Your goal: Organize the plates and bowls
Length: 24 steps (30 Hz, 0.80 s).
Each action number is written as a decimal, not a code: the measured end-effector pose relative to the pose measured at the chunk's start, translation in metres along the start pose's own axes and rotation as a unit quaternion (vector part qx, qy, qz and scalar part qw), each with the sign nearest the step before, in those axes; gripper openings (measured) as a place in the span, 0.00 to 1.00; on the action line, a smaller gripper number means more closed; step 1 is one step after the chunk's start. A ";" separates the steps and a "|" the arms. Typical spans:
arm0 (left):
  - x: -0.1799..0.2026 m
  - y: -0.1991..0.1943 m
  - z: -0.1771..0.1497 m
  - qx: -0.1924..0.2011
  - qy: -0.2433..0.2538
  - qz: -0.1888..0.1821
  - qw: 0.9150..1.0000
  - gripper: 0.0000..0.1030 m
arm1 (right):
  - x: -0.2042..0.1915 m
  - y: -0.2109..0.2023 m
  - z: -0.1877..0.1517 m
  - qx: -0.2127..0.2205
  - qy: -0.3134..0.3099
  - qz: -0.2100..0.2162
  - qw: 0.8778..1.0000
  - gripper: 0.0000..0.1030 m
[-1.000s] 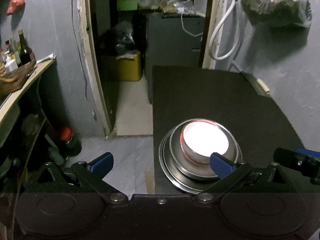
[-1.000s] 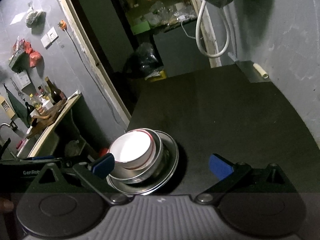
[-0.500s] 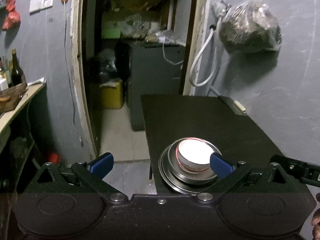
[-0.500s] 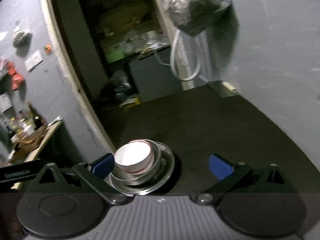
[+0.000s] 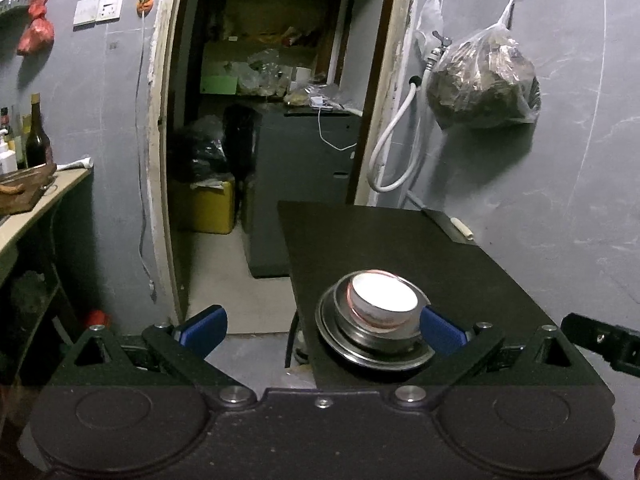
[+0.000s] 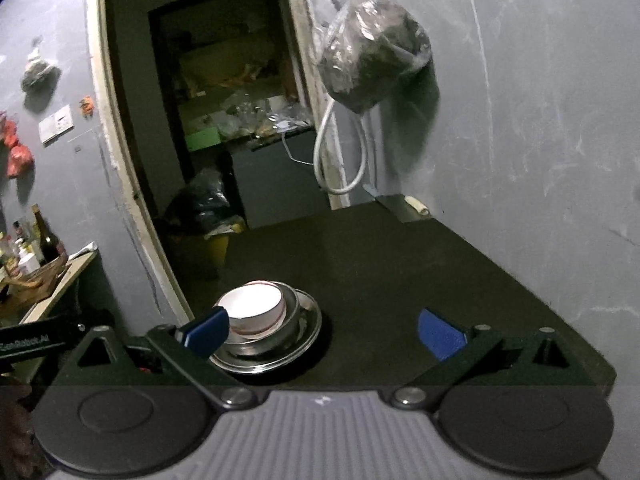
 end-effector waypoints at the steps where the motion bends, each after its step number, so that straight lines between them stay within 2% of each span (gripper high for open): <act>1: 0.001 -0.001 -0.003 -0.002 0.000 0.003 1.000 0.99 | 0.000 -0.002 0.000 -0.001 -0.003 0.003 1.000 1.00; 7: 0.006 -0.003 -0.021 -0.013 -0.011 0.015 1.000 0.99 | 0.006 -0.006 -0.010 -0.017 -0.041 0.024 0.999 1.00; 11: 0.012 -0.007 -0.031 -0.021 -0.006 0.026 0.999 0.99 | 0.010 -0.013 -0.019 -0.033 -0.049 0.064 0.996 1.00; 14: 0.016 -0.011 -0.038 -0.023 0.008 0.029 0.999 0.99 | 0.011 -0.013 -0.028 -0.045 -0.062 0.053 0.996 1.00; 24: 0.019 -0.021 -0.056 -0.029 0.033 0.002 0.999 0.99 | 0.011 -0.020 -0.047 -0.053 -0.056 0.037 0.996 1.00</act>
Point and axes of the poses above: each gripper's, at about its wrist camera, not at the fingertips, and y roughly the way its jaws point, x to its right, z to its top, the point moved 8 cm from there along y, roughly the way its jaws point, and after that the axes turned 3 degrees about -z, right-handed, at the moved point
